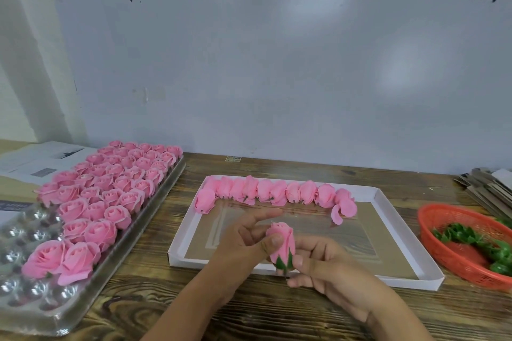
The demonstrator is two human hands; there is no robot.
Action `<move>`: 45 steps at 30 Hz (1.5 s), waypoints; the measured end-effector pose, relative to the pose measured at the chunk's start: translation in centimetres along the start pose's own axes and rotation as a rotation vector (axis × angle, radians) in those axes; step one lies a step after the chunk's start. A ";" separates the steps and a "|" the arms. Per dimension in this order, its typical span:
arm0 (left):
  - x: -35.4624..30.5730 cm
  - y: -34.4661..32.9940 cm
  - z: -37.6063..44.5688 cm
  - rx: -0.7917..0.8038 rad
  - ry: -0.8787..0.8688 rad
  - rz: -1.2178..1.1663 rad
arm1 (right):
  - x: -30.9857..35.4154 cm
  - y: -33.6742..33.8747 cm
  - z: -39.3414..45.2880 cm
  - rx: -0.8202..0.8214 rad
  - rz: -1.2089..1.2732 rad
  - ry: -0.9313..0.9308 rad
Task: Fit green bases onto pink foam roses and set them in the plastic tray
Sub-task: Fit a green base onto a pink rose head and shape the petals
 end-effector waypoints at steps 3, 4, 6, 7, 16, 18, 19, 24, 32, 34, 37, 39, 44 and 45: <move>0.0 -0.2 0.1 0.025 -0.021 0.021 | -0.2 0.1 0.2 -0.099 0.004 0.040; 0.1 -0.2 0.1 0.030 -0.029 0.022 | -0.2 0.1 0.3 -0.134 -0.006 0.060; 0.4 -0.2 0.2 0.020 -0.042 0.056 | -0.1 0.0 0.3 -0.188 -0.036 0.097; 0.5 -0.2 0.3 0.005 -0.049 0.078 | 0.0 -0.1 0.4 -0.213 -0.053 0.109; 0.3 -0.2 0.1 -0.031 -0.066 0.119 | 0.0 -0.1 0.2 -0.169 -0.067 0.076; 0.1 -0.4 0.0 -0.013 -0.088 0.115 | -0.1 0.0 0.3 -0.208 -0.070 0.096; 0.0 -0.5 0.0 -0.016 -0.102 0.110 | -0.2 0.2 0.3 -0.241 -0.070 0.115; -0.7 -0.1 -0.2 -0.104 -0.131 0.050 | -1.0 0.5 0.7 -0.304 -0.176 0.135; -0.1 -0.4 -0.1 -0.051 -0.107 0.197 | -1.6 0.2 1.0 -0.240 -0.215 0.155; -0.1 -0.5 -0.1 -0.027 -0.094 0.248 | -1.8 0.3 1.1 -0.246 -0.214 0.166; 0.2 -0.5 0.0 -0.015 -0.048 0.274 | -1.9 0.2 1.3 -0.248 -0.187 0.182; 0.1 -0.6 -0.1 0.017 -0.026 0.323 | -1.9 0.2 1.3 -0.265 -0.165 0.195; 0.2 -0.7 -0.1 0.065 0.012 0.287 | -1.7 0.2 1.3 -0.351 -0.156 0.235; 0.2 -0.6 0.0 0.030 -0.003 0.264 | -1.6 0.2 1.3 -0.363 -0.181 0.230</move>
Point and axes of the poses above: each hand's wrist, its own z-axis towards the middle knuckle, its own y-axis out of the back of the hand, x = y × z, the point moved 3 cm from there along z, towards the middle knuckle, and after that the axes turned 2 degrees about z, right-handed, at the moved point
